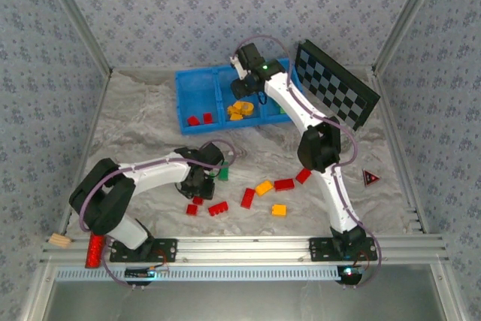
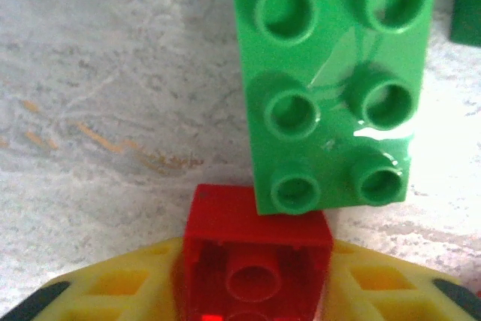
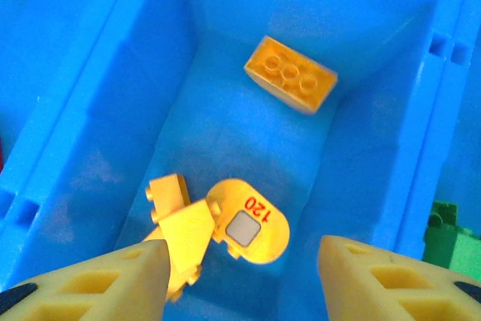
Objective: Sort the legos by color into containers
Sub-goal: Pick up the lego from the middle-left of the table, then place the lego in the container.
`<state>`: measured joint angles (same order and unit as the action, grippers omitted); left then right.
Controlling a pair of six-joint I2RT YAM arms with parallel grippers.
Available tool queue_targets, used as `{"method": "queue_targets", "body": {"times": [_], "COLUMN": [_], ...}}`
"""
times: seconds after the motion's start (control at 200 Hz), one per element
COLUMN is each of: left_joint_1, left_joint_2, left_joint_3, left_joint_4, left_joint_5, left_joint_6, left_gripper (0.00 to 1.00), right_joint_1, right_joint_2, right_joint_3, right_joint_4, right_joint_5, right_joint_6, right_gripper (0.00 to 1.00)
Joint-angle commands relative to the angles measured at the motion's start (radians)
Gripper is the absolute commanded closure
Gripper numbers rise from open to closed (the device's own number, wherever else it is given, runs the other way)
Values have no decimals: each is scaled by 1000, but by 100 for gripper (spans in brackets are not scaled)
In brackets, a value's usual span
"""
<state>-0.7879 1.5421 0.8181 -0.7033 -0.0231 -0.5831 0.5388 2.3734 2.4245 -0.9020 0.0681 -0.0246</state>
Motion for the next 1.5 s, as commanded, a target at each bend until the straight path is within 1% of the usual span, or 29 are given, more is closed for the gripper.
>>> {"method": "queue_targets", "body": {"times": [0.0, 0.12, 0.21, 0.315, 0.42, 0.52, 0.595, 0.665, 0.795, 0.875, 1.004, 1.104, 1.219, 1.349, 1.494], "left_joint_1": [-8, -1, 28, 98, 181, 242, 286, 318, 357, 378, 404, 411, 426, 429, 430], "left_joint_2": [47, 59, 34, -4, -7, 22, 73, 129, 254, 343, 489, 605, 723, 846, 924], "left_joint_3": [-9, 31, 99, 217, 363, 498, 602, 699, 851, 939, 1075, 1199, 1325, 1472, 1552], "left_joint_4": [5, -14, -53, -100, -119, -91, -69, -57, -42, -53, -87, -135, -179, -245, -274], "left_joint_5": [2, -28, -53, -97, -129, -159, -171, -185, -198, -212, -241, -282, -264, -270, -250], "left_joint_6": [-11, -3, 30, 79, 138, 191, 227, 252, 281, 286, 300, 319, 319, 328, 328], "left_gripper": [63, 71, 74, 77, 79, 80, 80, 80, 80, 80, 80, 80, 80, 80, 79], "right_joint_1": [-1, 0, 3, 23, 58, 88, 124, 159, 214, 242, 285, 313, 344, 372, 414], "right_joint_2": [-138, -344, -523, -723, -879, -994, -1066, -1104, -1147, -1167, -1187, -1195, -1192, -1179, -1168], "right_joint_3": [-33, -303, -542, -827, -1069, -1272, -1386, -1449, -1539, -1598, -1658, -1683, -1712, -1726, -1741], "right_joint_4": [-89, -57, -22, 12, 30, 63, 103, 101, 108, 150, 200, 219, 222, 205, 182], "right_joint_5": [30, 70, 67, 30, -5, -20, -33, -21, -40, -70, -85, -88, -82, -85, -86], "right_joint_6": [-12, 27, 81, 170, 292, 418, 492, 558, 645, 716, 798, 848, 890, 922, 976], "right_gripper": [42, 39, 37, 34, 33, 32, 32, 31, 29, 23, 16, 15, 15, 15, 15]}}
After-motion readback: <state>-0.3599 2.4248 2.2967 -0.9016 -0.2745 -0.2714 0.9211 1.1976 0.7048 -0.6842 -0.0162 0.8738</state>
